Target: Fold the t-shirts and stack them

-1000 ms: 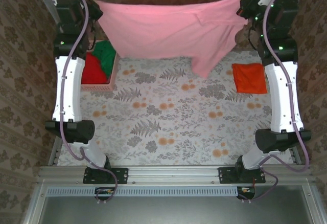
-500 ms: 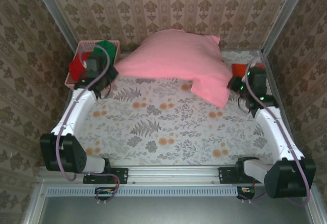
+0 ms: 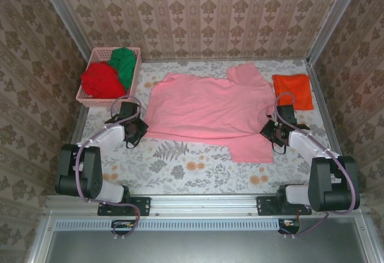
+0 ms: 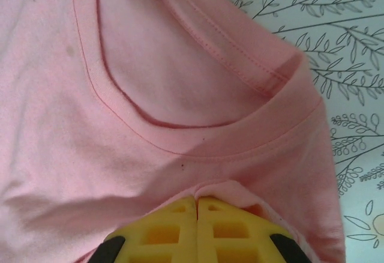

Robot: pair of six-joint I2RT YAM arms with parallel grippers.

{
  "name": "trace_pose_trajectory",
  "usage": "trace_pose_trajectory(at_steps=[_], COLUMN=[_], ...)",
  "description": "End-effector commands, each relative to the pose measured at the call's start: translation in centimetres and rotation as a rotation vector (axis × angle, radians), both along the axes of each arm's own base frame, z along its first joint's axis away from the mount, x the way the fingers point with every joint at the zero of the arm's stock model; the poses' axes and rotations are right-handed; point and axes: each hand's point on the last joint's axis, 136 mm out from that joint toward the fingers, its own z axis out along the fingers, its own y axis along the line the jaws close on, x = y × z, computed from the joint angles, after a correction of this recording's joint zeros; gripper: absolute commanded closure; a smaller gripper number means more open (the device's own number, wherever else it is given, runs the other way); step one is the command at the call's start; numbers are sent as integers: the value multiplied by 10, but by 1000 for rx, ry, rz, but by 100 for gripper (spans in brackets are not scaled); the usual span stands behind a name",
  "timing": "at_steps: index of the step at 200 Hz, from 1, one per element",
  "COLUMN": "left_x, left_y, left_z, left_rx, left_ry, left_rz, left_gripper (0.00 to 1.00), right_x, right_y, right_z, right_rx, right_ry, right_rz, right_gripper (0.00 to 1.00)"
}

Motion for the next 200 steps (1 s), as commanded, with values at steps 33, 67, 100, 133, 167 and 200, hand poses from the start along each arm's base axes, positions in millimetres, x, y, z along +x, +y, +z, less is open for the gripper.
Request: trace_pose_trajectory(at_steps=[33, 67, 100, 133, 167, 200], left_x=[-19, -27, -17, 7, 30, 39], left_y=[13, 14, 14, -5, -25, -38], left_z=[0, 9, 42, 69, 68, 62], left_rx=[54, 49, 108, 154, 129, 126], left_ry=[8, 0, -78, -171, -188, -193], left_rz=[29, 33, -8, -102, -153, -192], left_gripper=[100, 77, 25, 3, 0, 0], right_x=[-30, -46, -63, -65, -62, -73], right_y=[-9, -7, -3, 51, 105, 108], right_z=[10, 30, 59, 51, 12, -24], right_rx=[-24, -15, -150, -177, -126, -147], right_ry=[19, -17, -32, -35, 16, 100], right_rz=[-71, -85, 9, 198, 285, 275], right_gripper=[100, 46, 21, 30, 47, 58])
